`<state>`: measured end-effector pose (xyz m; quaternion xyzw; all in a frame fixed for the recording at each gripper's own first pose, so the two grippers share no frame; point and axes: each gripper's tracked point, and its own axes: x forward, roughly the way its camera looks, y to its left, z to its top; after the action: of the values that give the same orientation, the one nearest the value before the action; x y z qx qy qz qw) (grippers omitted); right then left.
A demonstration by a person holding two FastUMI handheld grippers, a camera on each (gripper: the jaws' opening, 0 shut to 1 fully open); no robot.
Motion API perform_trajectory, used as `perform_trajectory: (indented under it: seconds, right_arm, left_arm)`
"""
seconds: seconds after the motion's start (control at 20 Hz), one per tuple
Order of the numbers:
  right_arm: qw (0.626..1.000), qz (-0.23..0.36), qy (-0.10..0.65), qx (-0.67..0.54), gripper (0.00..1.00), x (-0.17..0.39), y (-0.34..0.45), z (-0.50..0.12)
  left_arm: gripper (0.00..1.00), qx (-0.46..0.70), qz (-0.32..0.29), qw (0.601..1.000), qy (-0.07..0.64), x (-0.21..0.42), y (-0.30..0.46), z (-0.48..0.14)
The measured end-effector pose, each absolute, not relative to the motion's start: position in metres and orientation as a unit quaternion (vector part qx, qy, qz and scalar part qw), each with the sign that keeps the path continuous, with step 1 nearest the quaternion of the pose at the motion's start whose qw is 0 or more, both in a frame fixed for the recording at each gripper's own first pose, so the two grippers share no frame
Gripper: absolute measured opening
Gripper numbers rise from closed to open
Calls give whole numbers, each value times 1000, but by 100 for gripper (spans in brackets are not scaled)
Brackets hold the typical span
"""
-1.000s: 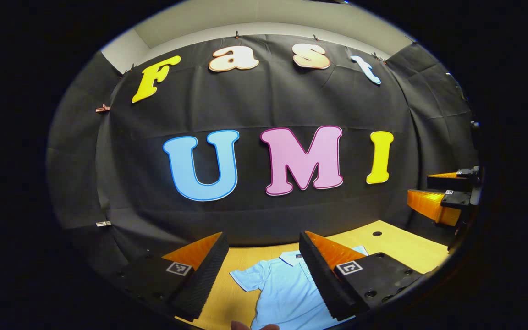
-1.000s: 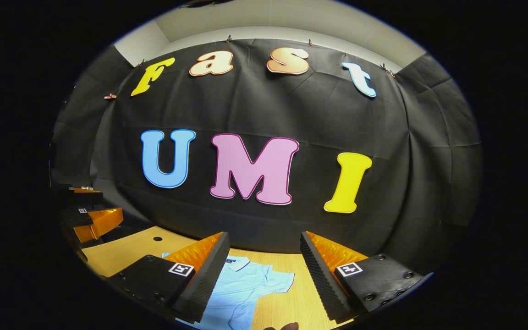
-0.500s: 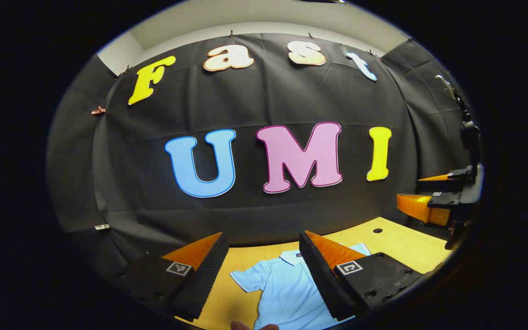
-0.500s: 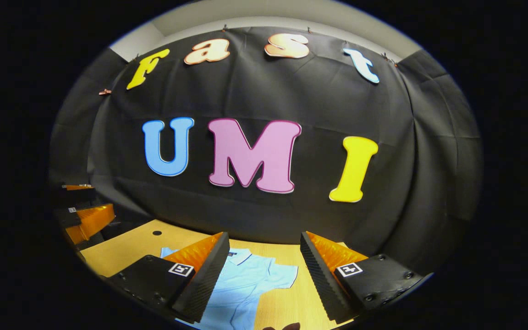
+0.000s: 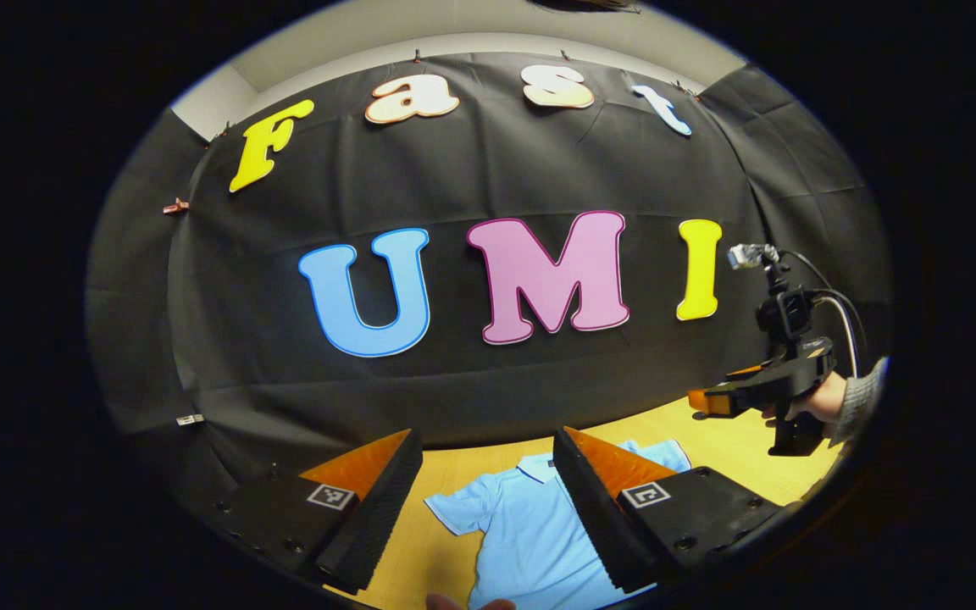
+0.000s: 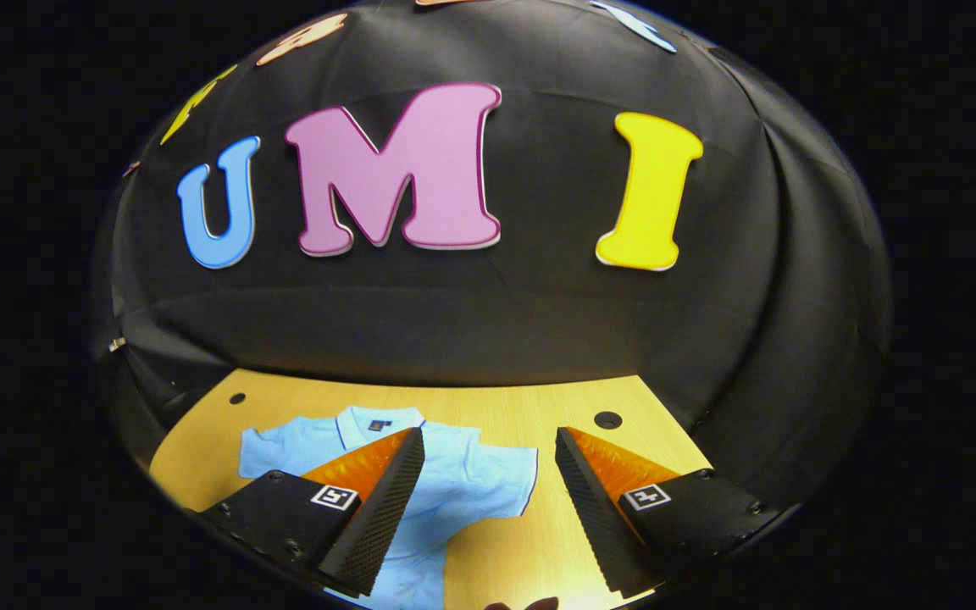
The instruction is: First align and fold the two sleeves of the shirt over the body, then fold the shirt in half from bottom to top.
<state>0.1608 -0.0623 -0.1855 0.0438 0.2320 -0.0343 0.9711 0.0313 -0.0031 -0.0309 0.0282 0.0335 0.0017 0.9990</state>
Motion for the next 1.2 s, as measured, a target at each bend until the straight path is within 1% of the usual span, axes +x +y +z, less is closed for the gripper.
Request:
perform_trajectory:
  seconds: [0.3,0.55,0.65,0.9,1.05,1.1,1.15,1.2]
  right_arm:
    - [950,-24,306,51,97,198,-71,-276]
    - [921,-50,378,80,97,219,-80,-356]
    - [913,-57,395,82,97,223,-82,-379]
    - [894,-72,434,83,97,222,-90,-415]
    - [886,-78,448,87,96,219,-90,-424]
    - [891,-80,440,83,96,223,-92,-421]
    - [888,-80,444,86,92,223,-92,-425]
    - [889,-84,441,88,85,226,-93,-423]
  left_arm:
    - [99,35,10,998,54,36,-6,-48]
    - [99,39,20,996,74,38,-7,-61]
    - [99,41,22,996,79,36,-7,-65]
    - [99,44,22,995,90,39,-11,-74]
    - [99,46,22,994,92,40,-11,-77]
    - [98,46,22,994,93,40,-10,-77]
    - [99,45,23,994,94,40,-9,-78]
    - [98,45,24,994,95,40,-8,-79]
